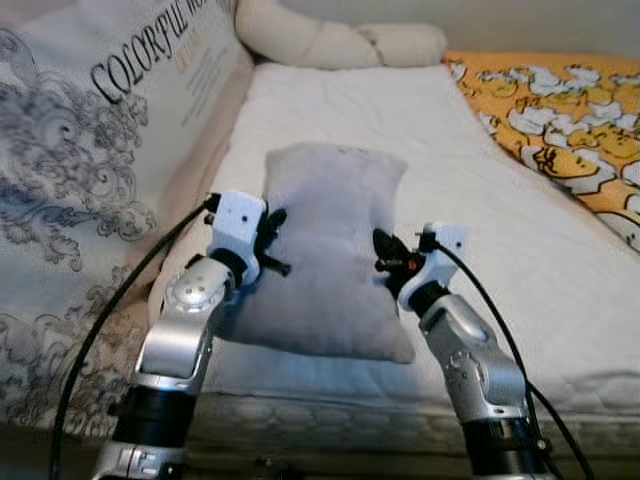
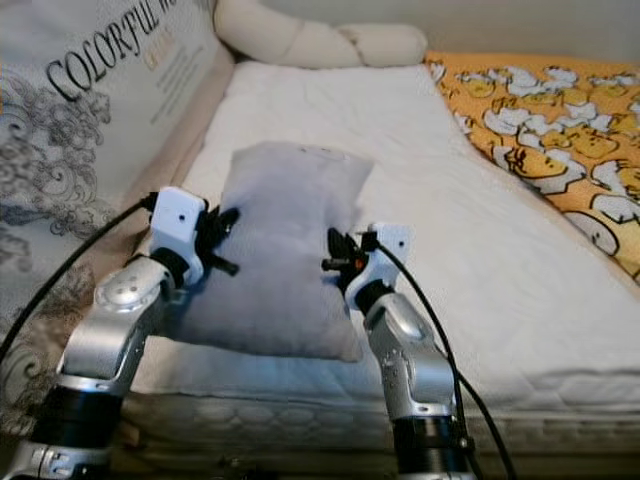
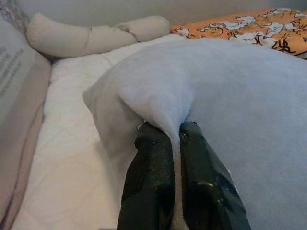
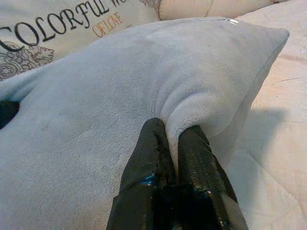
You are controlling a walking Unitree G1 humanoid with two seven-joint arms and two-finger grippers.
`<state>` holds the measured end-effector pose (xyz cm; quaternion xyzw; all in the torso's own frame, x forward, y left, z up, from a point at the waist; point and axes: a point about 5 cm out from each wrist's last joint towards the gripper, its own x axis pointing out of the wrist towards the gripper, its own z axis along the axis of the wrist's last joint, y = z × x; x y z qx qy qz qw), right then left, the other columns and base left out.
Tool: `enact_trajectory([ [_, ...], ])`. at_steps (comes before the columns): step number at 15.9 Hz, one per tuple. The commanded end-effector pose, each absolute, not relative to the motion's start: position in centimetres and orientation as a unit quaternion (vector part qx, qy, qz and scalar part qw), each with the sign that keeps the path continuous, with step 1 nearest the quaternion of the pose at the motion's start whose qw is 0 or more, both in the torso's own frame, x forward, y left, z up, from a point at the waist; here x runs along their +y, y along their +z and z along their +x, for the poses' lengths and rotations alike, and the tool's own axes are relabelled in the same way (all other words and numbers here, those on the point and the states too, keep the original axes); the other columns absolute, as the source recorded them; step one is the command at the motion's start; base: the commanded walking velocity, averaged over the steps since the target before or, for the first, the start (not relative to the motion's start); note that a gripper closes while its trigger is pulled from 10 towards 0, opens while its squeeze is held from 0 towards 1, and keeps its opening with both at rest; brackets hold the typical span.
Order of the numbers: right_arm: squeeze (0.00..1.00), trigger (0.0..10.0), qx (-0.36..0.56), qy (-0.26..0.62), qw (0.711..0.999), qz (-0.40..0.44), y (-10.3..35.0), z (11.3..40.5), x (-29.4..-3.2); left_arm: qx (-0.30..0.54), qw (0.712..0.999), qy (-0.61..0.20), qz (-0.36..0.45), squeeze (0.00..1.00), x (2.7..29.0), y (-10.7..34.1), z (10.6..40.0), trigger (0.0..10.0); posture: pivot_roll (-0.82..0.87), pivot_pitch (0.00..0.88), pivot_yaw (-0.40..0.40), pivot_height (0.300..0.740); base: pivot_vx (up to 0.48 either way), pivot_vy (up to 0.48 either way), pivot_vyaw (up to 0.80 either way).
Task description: Clean up the room
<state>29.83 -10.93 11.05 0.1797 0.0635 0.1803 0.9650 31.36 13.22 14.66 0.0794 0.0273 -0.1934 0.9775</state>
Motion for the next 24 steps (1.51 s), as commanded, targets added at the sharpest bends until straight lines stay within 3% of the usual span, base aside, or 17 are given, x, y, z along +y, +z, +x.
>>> enact_trajectory([
  [1, 0.0, 10.0, 0.053, 0.168, 0.968, 0.177, 11.4, 29.98, -11.41, 0.01, 0.978, -0.192, 0.083, 0.0, 13.04, 15.42, 31.53, 10.0, -0.13, 0.0, 0.03, 0.74, 0.0, 0.349, 0.0],
  [6, 0.0, 10.0, 0.056, 0.171, 0.968, 0.173, 11.36, 29.99, -11.08, 0.01, 0.978, -0.191, 0.085, 0.0, 13.05, 15.41, 31.65, 10.0, -0.13, 0.0, 0.026, 0.74, 0.0, 0.347, 0.0],
  [13, 0.0, 10.0, 0.062, 0.167, 0.968, 0.175, 11.19, 30.21, -11.04, -0.002, 0.98, -0.179, 0.091, 0.0, 13.36, 15.89, 32.0, 10.0, -0.12, 0.0, 0.026, 0.74, 0.0, 0.0, 0.0],
  [24, 0.0, 10.0, 0.068, 0.158, 0.969, 0.177, 10.92, 30.46, -11.11, 0.002, 0.979, -0.184, 0.092, 0.0, 13.34, 15.91, 32.48, 10.0, -0.12, 0.0, 0.033, 0.74, 0.282, 0.0, 0.0],
])
